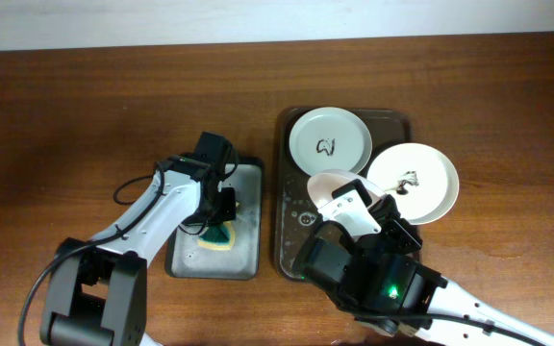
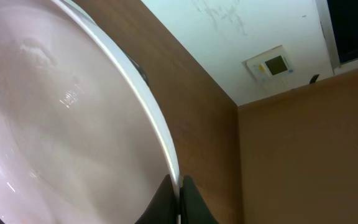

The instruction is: Clean dirty plates on tray and stack at the side

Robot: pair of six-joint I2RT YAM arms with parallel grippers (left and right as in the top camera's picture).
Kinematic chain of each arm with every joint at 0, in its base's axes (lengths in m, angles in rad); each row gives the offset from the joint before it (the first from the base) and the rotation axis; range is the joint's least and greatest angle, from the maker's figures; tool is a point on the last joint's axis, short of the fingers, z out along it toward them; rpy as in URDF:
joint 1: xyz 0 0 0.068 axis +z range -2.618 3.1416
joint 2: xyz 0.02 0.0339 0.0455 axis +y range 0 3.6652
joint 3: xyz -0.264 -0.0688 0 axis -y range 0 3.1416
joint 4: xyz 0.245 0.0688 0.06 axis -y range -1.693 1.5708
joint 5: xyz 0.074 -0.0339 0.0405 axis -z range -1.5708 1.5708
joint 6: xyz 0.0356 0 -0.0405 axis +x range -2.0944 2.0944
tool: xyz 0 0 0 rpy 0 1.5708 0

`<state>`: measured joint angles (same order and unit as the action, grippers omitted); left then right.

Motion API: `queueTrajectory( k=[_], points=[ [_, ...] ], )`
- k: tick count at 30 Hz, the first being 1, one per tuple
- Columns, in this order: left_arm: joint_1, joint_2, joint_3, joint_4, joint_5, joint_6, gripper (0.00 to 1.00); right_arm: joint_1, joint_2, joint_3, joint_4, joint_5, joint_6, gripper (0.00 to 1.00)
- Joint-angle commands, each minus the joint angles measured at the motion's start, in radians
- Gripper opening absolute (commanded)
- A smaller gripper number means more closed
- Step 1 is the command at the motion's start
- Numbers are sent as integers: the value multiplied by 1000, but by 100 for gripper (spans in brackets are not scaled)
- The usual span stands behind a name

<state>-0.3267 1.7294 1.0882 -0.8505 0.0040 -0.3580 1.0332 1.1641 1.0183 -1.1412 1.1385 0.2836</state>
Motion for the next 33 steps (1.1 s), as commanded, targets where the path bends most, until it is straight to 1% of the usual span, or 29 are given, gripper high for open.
queueTrajectory(
  k=[1, 13, 15, 17, 18, 19, 21, 22, 23, 25, 26, 27, 30, 33],
  points=[
    [5, -8, -3, 2, 12, 11, 0, 7, -1, 27, 0, 11, 11, 4],
    [5, -8, -3, 3, 27, 11, 0, 7, -1, 27, 4, 10, 13, 4],
    [5, -8, -3, 3, 27, 11, 0, -2, -1, 27, 4, 3, 102, 4],
    [5, -8, -3, 3, 27, 11, 0, -41, -1, 27, 5, -61, 245, 4],
    [5, -8, -3, 3, 27, 11, 0, -90, -1, 27, 8, -136, 316, 4],
    [5, -8, -3, 3, 27, 11, 0, -143, -1, 27, 18, -211, 342, 4],
    [5, -8, -3, 2, 27, 11, 0, -240, -2, 30, 36, -331, 342, 4],
    [5, -8, -3, 2, 27, 12, 0, -307, -4, 39, 37, -426, 320, 4],
    [5, -8, -3, 1, 27, 12, 0, -424, -9, 65, 38, -597, 241, 4],
    [5, -8, -3, 2, 27, 12, 0, -596, -13, 109, 37, -820, 105, 4],
    [5, -8, -3, 3, 27, 11, 0, -708, -13, 136, 38, -938, 24, 4],
    [5, -8, -3, 3, 27, 12, 0, -786, -13, 150, 41, -1005, -15, 4],
    [5, -8, -3, 2, 27, 12, 0, -1085, -12, 165, 60, -1182, -102, 4],
    [5, -8, -3, 2, 27, 12, 0, -1396, 24, 165, 84, -1226, -103, 4]
  ],
)
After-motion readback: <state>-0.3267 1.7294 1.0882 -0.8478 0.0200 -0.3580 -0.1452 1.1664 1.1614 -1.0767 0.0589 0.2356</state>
